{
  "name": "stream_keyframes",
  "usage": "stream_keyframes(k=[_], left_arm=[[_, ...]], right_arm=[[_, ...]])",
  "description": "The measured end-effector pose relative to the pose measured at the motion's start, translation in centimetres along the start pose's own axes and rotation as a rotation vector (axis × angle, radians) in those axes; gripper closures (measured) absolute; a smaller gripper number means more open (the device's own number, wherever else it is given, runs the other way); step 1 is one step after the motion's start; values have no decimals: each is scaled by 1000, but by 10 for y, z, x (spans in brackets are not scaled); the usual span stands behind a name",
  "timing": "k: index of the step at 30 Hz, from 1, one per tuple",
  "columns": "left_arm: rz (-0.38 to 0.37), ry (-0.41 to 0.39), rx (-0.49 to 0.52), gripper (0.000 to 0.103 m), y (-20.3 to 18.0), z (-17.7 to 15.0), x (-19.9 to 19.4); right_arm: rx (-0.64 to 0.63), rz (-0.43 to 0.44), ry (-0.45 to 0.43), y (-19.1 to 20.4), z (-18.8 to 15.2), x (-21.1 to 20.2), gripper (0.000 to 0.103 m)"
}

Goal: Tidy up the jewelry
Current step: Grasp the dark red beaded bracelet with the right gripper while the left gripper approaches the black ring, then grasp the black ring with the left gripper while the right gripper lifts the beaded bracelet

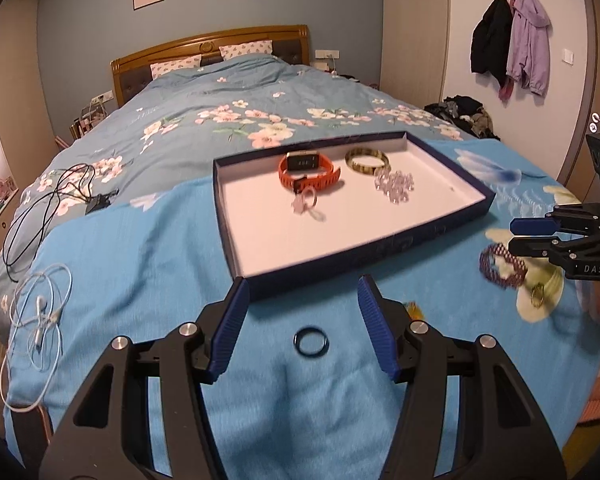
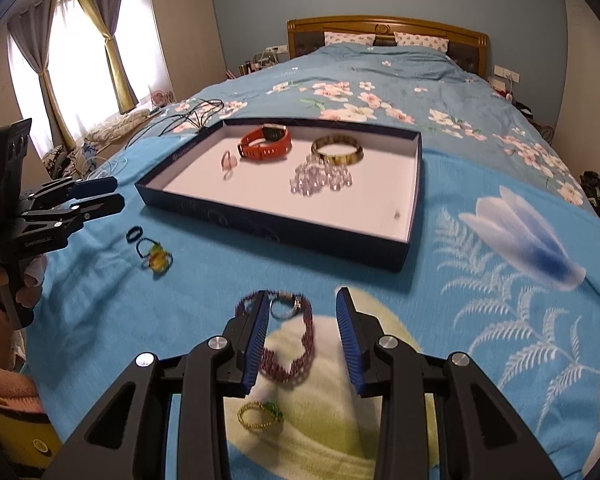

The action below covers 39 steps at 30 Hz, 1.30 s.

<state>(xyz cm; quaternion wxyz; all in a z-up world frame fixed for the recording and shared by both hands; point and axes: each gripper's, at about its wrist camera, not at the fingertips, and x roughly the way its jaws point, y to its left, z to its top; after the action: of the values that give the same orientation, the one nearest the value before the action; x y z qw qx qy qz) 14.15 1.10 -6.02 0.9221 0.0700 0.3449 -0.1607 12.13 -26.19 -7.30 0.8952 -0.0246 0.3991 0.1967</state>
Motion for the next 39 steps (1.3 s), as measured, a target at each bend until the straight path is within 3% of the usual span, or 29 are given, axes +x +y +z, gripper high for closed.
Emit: stream_keyframes(k=[14,21,26,35,39], left_arm=[[12,64,1,47,-1,-13,11],[4,109,11,48,-3,-14,20],[-31,172,-7,61,-1,-16,33],[-30,183,-23,79,0,-18,36],[-25,180,-25,80,-1,-18,35]], right_arm=[[20,-11,56,1,-7,13,71],[16,-17,67,2,-6,16,89],[15,-12,68,3,-6,17,99],[2,-15,48,6,-4,14,101],[-10,-11,35,10,-3,12,101]])
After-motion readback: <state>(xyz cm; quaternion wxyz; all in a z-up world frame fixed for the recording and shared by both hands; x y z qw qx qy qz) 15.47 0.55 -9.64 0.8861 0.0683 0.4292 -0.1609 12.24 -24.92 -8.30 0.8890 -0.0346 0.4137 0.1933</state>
